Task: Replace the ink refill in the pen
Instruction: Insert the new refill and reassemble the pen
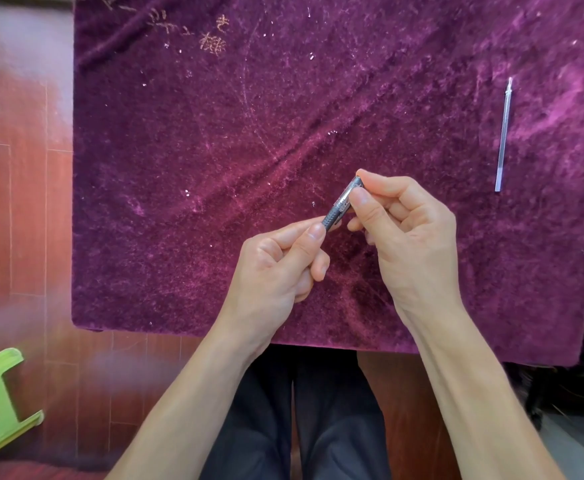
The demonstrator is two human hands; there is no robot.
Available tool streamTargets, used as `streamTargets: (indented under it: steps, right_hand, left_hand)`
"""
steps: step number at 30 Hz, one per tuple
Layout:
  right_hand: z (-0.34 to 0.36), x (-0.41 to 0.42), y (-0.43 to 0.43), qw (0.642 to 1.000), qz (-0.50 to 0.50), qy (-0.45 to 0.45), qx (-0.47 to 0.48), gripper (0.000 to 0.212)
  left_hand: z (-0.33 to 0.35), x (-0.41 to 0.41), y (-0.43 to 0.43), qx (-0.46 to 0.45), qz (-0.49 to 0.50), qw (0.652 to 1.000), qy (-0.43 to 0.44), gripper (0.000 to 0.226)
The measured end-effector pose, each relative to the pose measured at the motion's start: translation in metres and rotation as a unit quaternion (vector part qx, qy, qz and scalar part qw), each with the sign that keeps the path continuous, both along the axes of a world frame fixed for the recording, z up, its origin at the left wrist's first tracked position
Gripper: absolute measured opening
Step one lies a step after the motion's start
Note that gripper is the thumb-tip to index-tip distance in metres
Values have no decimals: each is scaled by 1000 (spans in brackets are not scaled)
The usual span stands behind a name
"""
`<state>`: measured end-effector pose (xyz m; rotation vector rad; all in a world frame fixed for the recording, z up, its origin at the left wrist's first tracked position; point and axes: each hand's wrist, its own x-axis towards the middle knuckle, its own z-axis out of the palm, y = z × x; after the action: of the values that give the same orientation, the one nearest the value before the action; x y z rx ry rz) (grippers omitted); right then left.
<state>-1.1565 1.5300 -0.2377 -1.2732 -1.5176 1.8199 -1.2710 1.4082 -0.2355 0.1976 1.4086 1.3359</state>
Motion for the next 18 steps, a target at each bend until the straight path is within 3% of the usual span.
streamTargets:
  steps: [18]
  right_hand:
    - [-5,5,-4,1000,-14,-11,-16,16]
  left_hand:
    - [-9,5,1,1,-4,1000,-23,32]
